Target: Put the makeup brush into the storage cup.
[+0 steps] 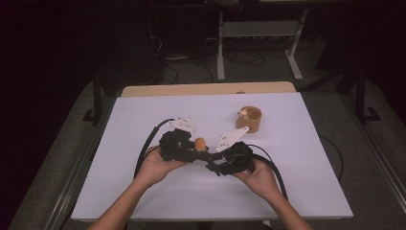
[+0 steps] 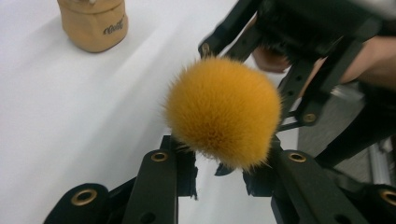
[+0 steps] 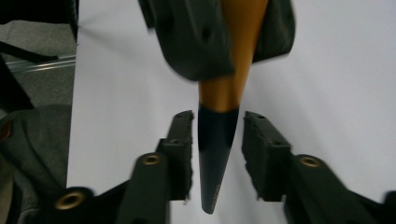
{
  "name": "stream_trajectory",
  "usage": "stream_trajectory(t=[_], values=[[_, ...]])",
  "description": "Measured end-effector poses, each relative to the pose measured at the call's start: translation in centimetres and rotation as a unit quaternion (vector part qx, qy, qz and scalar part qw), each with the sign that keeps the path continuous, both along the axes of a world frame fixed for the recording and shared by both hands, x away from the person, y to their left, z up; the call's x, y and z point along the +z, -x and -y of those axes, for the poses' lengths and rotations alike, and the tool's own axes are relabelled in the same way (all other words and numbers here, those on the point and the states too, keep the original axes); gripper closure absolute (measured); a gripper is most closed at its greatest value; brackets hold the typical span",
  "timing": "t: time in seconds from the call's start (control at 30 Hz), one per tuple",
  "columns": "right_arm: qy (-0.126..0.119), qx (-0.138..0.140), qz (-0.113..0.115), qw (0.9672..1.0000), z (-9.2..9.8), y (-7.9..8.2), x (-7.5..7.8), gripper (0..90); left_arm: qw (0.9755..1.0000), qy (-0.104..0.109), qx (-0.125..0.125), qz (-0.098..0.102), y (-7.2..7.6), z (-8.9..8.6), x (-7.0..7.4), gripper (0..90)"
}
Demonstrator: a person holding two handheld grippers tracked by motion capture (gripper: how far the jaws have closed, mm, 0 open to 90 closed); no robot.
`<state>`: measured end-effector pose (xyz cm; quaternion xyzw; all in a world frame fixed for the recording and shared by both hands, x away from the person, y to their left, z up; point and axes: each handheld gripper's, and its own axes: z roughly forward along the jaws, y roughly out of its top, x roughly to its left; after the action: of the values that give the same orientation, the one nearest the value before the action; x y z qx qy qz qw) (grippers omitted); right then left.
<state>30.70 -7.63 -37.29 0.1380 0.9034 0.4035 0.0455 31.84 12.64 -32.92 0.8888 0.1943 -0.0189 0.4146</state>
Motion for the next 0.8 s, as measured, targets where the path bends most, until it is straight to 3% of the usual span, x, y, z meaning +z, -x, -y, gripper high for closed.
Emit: stream_trajectory(t=[0.13, 0.23, 0.43, 0.6, 0.67, 0.8], values=[[-0.008, 0.001, 0.002, 1.0000, -0.2, 0.1, 0.5, 63.0, 0.9999, -0.012, -0.003, 0.007, 0.1, 0.4, 0.1, 69.1], [-0.015, 0.004, -0.009, 0.9998, -0.1, -0.1, 0.4, 72.1, 0.9999, -0.015, -0.005, 0.005, 0.1, 0.6, 0.1, 69.1], [-0.015, 0.009, -0.014, 0.9997, -0.2, -0.2, 0.4, 73.0, 0.9998, -0.020, -0.007, 0.005, 0.1, 0.5, 0.1, 68.6], [-0.013, 0.007, -0.020, 0.9997, 0.1, -0.4, 0.2, 73.1, 0.9995, -0.028, 0.000, 0.012, 0.3, 0.4, 0.2, 58.8], [-0.015, 0.001, -0.029, 0.9995, 0.5, -0.4, 0.2, 73.2, 0.9993, -0.032, 0.000, 0.019, 0.3, 0.2, 0.2, 57.0], [-0.016, -0.002, -0.025, 0.9995, 0.9, -0.7, 0.2, 73.2, 0.9990, -0.037, 0.011, 0.022, 0.3, -0.4, 0.4, 55.5]])
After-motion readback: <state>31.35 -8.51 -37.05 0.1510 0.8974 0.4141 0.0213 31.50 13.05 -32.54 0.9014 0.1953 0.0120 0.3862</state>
